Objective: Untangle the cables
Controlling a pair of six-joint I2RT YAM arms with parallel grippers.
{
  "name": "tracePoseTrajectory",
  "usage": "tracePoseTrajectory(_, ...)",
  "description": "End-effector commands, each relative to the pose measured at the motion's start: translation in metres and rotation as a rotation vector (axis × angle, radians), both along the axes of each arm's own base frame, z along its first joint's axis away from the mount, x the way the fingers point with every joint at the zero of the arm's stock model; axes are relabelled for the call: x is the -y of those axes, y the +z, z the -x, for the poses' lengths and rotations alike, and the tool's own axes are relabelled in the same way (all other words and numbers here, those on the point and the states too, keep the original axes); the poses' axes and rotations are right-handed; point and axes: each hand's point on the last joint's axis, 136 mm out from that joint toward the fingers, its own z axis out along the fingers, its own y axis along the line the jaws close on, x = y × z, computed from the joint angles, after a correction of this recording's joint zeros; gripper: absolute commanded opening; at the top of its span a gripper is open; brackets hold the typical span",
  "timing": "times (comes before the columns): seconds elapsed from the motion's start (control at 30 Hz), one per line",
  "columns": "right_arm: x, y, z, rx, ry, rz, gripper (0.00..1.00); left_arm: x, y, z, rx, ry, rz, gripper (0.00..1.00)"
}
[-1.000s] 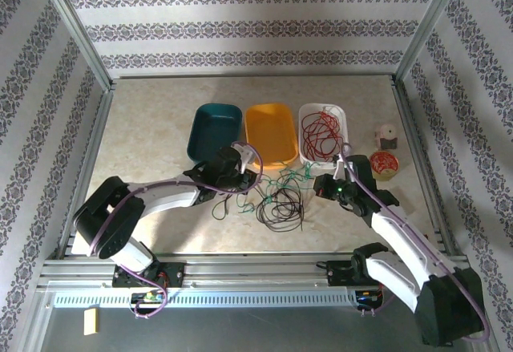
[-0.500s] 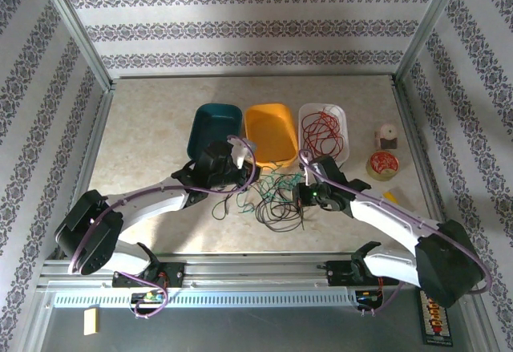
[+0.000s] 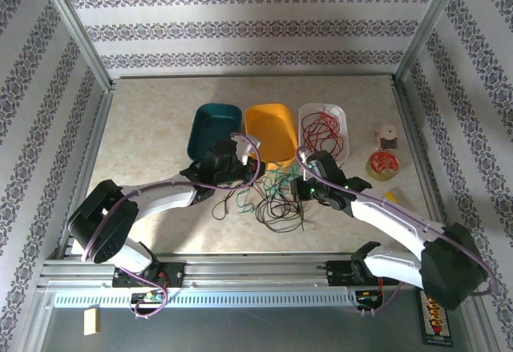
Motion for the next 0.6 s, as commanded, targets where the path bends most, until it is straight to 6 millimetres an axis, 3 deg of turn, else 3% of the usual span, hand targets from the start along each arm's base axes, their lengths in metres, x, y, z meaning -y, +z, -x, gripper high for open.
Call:
tracePoseTrajectory(0.0,0.026,0.027,-0.024,0.112,-0.169,-0.037,0.0,0.01,0.009,0.007,0.028,-0.068,-0.008,0.0)
tracePoseTrajectory(0.1,0.033,0.041,-0.03,0.113,-0.217,-0.179,0.0,0.003,0.003,0.01,0.031,-0.06,-0.05,0.0)
tracePoseTrajectory(0.2,0.021,0.044,-0.025,0.079,-0.145,-0.228,0.0,0.001,-0.001,0.01,0.029,-0.05,-0.065,0.0)
tracePoseTrajectory(0.4,-0.018,0.035,0.003,-0.022,0.055,-0.266,0.0,0.007,0.007,-0.008,0.059,0.01,-0.035,0.0)
tracePoseTrajectory(0.57,-0.037,0.034,0.027,-0.082,0.187,-0.284,0.0,0.016,0.016,-0.023,0.076,0.042,0.01,0.0)
